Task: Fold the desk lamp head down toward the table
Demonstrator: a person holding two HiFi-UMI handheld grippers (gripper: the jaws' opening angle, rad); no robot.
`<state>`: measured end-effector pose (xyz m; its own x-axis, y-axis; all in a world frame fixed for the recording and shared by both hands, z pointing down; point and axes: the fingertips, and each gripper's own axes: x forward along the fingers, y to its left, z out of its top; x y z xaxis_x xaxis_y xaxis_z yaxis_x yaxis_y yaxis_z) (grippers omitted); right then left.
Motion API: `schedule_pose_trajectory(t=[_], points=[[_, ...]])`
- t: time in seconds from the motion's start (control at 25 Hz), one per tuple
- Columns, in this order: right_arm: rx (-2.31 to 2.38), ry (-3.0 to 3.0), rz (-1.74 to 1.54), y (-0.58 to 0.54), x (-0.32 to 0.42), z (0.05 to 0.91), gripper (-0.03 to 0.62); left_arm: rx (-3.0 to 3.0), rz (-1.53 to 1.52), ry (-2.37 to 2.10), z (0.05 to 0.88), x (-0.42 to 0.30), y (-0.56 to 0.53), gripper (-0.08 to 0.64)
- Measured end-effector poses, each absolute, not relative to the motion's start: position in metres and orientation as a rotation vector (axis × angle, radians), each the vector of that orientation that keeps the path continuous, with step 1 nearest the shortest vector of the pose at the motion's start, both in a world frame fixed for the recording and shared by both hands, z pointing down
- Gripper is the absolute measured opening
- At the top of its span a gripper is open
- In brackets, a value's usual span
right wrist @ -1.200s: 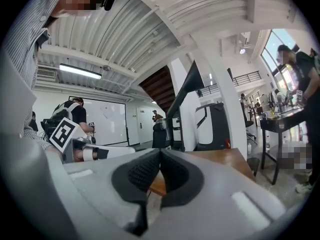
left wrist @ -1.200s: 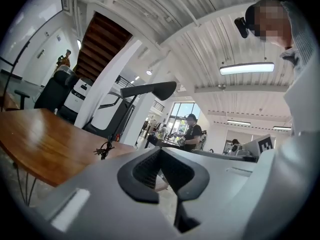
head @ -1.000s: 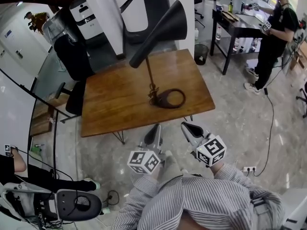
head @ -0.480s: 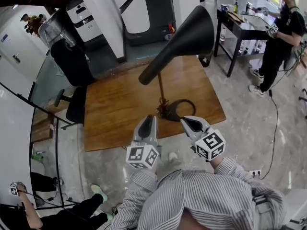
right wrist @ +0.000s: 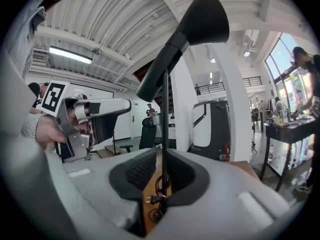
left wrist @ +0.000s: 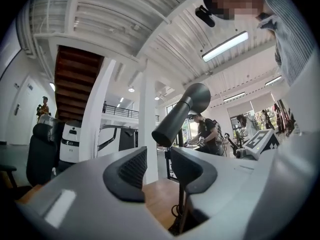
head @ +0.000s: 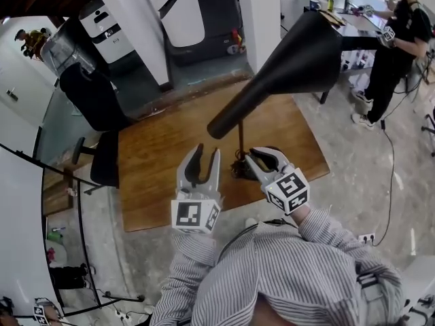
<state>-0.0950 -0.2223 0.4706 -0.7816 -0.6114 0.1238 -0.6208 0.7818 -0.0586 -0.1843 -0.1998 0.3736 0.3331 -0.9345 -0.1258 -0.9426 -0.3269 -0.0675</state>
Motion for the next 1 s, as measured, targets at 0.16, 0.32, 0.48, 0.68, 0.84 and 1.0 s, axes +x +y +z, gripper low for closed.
schedule_pose_trajectory(t=[0.16, 0.32, 0.48, 0.68, 0.84, 1.0], points=[[0.986, -2.877, 0.120, -0.237, -0.103, 0.467, 0.076, -2.418, -0.011, 1.663, 0.364, -0.171, -0.207, 0.184], [0.948, -2.862, 0.114, -0.242, -0.113, 0.472, 0.089, -2.389, -0.081, 1.633, 0.363, -0.167, -0.215, 0.207], [0.903, -2.864, 0.095, -0.244, -0.122, 0.474, 0.089, -2.376, -0.143, 1.609, 0.350, -0.165, -0.223, 0.227], [0.900, -2.891, 0.089, -0.249, -0.121, 0.470, 0.087, -2.336, -0.236, 1.534, 0.344, -0.158, -0.227, 0.243], [0.919, -2.897, 0.107, -0.253, -0.119, 0.469, 0.051, -2.291, -0.341, 1.467, 0.345, -0.153, -0.230, 0.241], [0.909, -2.907, 0.122, -0.254, -0.121, 0.470, 0.041, -2.285, -0.398, 1.405, 0.351, -0.153, -0.235, 0.213]])
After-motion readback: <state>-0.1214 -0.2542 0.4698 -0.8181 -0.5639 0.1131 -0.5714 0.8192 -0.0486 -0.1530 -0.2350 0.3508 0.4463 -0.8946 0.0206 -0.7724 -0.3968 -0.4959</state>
